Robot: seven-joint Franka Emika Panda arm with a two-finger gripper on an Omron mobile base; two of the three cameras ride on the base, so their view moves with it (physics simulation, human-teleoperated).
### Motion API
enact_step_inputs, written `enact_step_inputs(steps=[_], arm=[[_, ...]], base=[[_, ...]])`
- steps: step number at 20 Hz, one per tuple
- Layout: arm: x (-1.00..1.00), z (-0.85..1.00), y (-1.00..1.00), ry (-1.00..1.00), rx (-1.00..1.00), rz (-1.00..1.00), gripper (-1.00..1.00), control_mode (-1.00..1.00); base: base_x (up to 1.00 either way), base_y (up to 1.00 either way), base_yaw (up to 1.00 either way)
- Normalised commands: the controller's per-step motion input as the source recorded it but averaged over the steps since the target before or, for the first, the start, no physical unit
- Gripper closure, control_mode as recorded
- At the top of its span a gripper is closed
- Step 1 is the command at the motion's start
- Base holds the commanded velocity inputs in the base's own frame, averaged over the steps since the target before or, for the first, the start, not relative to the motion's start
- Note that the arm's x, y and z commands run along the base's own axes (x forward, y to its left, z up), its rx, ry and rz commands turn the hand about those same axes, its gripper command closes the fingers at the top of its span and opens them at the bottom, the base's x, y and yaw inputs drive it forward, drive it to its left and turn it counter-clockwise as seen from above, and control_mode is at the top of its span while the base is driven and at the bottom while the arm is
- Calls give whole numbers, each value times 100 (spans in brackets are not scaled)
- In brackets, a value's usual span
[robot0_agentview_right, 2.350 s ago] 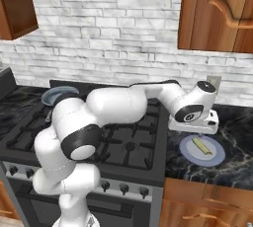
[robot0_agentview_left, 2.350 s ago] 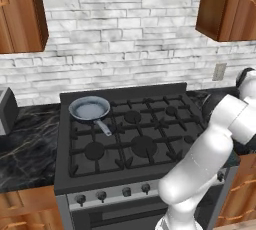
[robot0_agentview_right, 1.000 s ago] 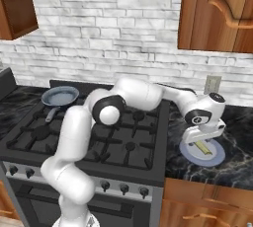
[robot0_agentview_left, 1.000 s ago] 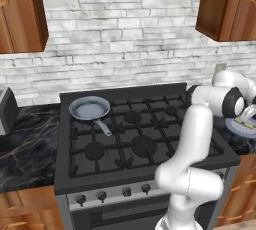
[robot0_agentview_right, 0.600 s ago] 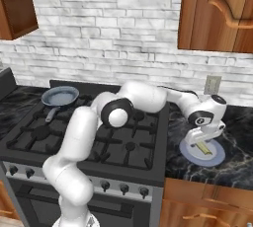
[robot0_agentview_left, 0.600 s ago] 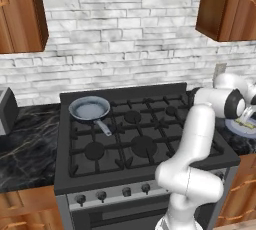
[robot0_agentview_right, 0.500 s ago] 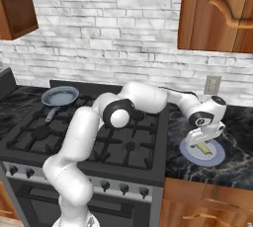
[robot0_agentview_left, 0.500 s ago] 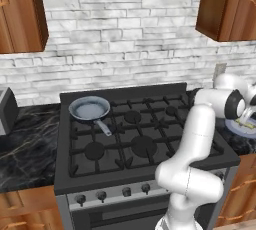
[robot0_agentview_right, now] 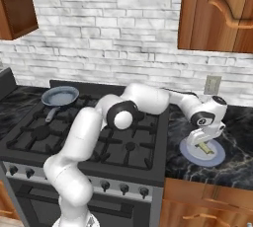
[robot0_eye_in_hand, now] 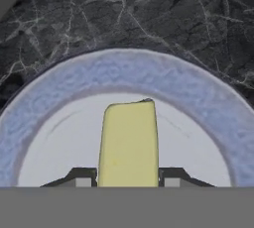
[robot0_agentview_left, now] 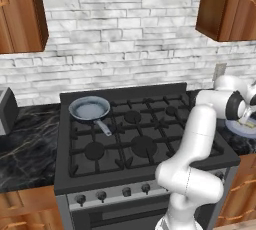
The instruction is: Pick up the butter stick and place it in the pan. Then turn on the burner for the pan.
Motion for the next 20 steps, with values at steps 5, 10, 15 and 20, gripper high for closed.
enact_step_inputs(steps=[5,10,15,20], arm=[[-13,21,53,-17,-12,0,100,-100],[-6,40,96,-15,-20,0,100,-100],[0,52,100,-6,-16,0,100,-100],[0,71,100,-3,-7,0,100,-100]], base=[[0,0,0],[0,0,0],[0,0,0],[0,0,0]])
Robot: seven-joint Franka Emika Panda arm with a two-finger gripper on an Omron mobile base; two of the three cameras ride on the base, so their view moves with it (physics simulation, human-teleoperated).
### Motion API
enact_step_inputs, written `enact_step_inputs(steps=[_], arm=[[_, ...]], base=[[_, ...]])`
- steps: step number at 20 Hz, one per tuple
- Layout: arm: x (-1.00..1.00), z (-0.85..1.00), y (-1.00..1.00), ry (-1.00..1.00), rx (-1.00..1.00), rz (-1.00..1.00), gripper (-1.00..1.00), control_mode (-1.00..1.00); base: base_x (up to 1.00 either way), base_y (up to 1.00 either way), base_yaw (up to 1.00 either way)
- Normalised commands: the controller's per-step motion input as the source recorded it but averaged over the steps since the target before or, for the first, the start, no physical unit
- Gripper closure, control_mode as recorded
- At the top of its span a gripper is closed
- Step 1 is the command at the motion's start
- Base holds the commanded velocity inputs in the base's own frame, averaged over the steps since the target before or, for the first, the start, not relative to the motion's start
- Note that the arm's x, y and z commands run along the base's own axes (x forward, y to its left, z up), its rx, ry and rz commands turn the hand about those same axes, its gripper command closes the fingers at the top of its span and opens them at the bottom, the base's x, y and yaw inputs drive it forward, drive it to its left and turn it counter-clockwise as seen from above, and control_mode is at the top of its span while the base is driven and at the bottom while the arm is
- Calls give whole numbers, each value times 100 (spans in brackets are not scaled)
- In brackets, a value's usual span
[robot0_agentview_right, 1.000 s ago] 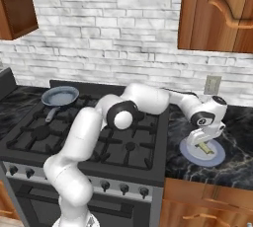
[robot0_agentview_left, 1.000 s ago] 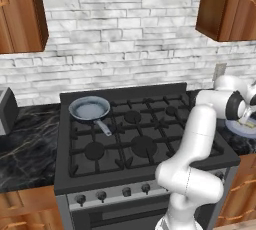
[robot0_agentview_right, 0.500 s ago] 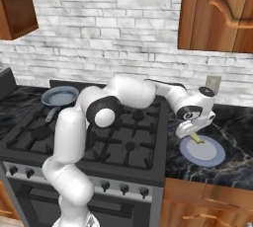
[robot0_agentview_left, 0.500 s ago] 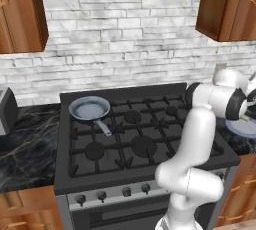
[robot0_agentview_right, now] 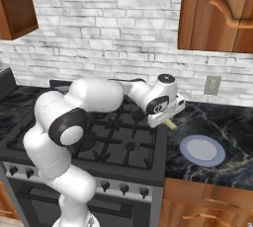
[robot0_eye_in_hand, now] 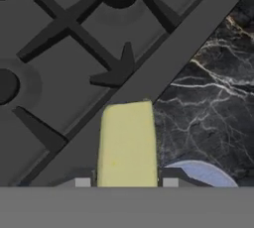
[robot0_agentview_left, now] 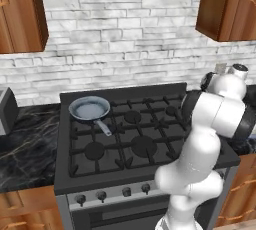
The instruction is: Pick up the butter stick and place it in the pan. Then turn on the burner for the pan.
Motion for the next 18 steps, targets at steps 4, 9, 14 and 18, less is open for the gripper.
enact_step_inputs(steps=[4,9,14,18], arm=[[5,70,100,0,-1,-6,100,-100],[9,55,100,1,0,-5,100,-100],[10,41,100,3,0,-5,100,-100],[8,22,100,3,0,-5,100,-100]], base=[[0,0,0],[0,0,0],[0,0,0],[0,0,0]])
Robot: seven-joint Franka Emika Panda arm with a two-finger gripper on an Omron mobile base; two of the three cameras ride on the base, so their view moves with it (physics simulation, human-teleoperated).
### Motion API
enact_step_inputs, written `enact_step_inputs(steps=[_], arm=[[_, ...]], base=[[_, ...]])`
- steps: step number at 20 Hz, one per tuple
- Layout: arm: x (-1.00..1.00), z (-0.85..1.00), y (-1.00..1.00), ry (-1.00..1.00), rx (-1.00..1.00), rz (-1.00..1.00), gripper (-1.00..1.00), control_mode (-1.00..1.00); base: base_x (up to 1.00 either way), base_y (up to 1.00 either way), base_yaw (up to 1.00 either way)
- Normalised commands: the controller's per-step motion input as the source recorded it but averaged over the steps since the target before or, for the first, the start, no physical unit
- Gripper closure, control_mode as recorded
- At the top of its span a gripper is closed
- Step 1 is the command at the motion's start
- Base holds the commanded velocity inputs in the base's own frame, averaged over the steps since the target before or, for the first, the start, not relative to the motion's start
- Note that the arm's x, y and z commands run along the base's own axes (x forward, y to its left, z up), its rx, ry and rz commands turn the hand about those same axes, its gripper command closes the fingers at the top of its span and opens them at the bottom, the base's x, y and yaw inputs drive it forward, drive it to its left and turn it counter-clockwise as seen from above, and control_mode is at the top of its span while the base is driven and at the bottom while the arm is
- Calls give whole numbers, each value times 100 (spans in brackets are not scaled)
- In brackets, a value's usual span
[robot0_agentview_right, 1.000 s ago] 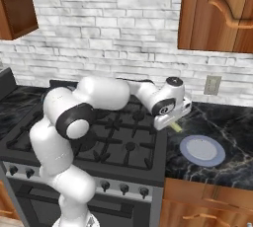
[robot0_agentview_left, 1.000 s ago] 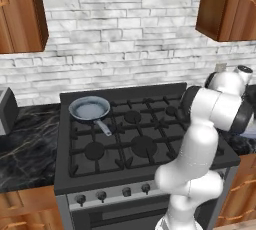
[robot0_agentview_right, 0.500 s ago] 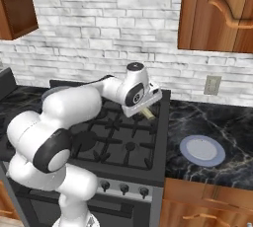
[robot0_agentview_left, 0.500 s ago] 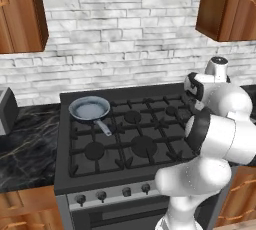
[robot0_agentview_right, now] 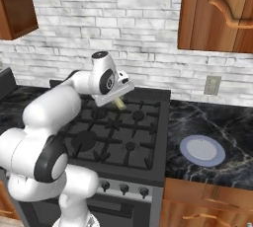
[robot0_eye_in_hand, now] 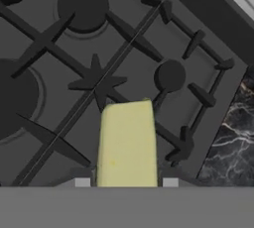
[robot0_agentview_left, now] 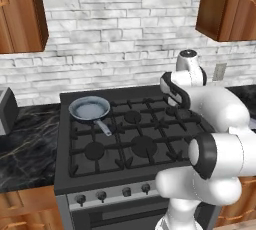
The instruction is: Pick up the butter stick and place it in the pan. Then turn on the burner for the pan.
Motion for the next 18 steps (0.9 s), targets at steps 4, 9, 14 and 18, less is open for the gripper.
enact_step_inputs(steps=[4,9,14,18], arm=[[-7,-1,85,2,0,3,100,-100],[10,0,80,3,0,4,100,-100],[39,0,100,6,0,0,100,-100],[47,0,92,6,0,0,100,-100]], base=[[0,0,0],[0,0,0],[0,0,0],[0,0,0]])
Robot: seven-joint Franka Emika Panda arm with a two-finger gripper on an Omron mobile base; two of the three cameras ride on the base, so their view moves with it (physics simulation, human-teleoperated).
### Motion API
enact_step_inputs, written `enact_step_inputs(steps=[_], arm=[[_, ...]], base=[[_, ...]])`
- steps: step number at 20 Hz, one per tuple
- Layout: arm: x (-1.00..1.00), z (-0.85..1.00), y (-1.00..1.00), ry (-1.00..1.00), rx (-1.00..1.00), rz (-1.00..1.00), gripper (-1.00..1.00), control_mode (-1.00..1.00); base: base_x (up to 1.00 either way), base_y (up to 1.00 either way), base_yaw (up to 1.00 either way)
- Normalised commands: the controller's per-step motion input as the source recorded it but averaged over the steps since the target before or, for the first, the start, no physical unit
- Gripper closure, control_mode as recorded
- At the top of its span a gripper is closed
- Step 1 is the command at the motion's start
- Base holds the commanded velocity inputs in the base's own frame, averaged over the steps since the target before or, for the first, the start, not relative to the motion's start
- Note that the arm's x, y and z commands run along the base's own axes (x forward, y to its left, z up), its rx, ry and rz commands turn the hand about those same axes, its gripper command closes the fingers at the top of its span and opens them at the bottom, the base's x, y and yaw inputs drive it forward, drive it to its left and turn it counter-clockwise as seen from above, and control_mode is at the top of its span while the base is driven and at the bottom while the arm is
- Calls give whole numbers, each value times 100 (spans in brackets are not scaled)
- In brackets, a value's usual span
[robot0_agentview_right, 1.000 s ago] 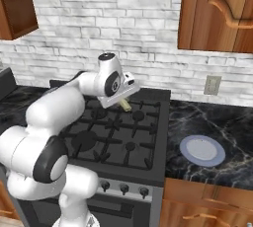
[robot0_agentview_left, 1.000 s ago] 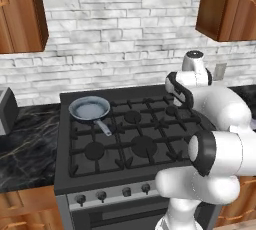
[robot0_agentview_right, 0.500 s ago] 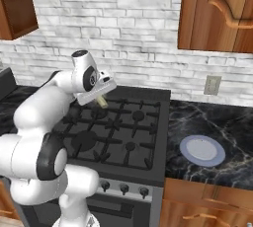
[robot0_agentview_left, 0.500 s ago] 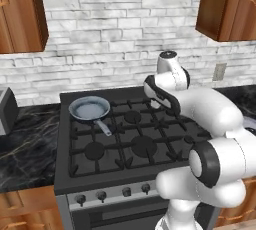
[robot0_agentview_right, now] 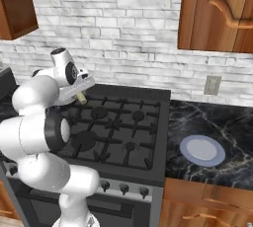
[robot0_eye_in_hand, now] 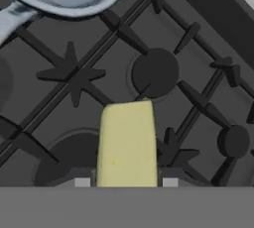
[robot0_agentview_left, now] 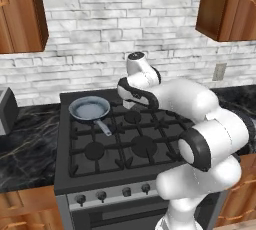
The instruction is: Pick up the butter stick and place it in the pan. Then turn on the burner for the pan.
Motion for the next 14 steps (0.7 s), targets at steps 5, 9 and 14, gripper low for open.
enact_step_inputs(steps=[5,9,14], arm=[[43,0,81,7,-1,0,100,-100],[44,0,81,8,-3,0,100,-100],[28,-20,67,6,-8,0,100,-100]], base=[[0,0,0],[0,0,0],[0,0,0]])
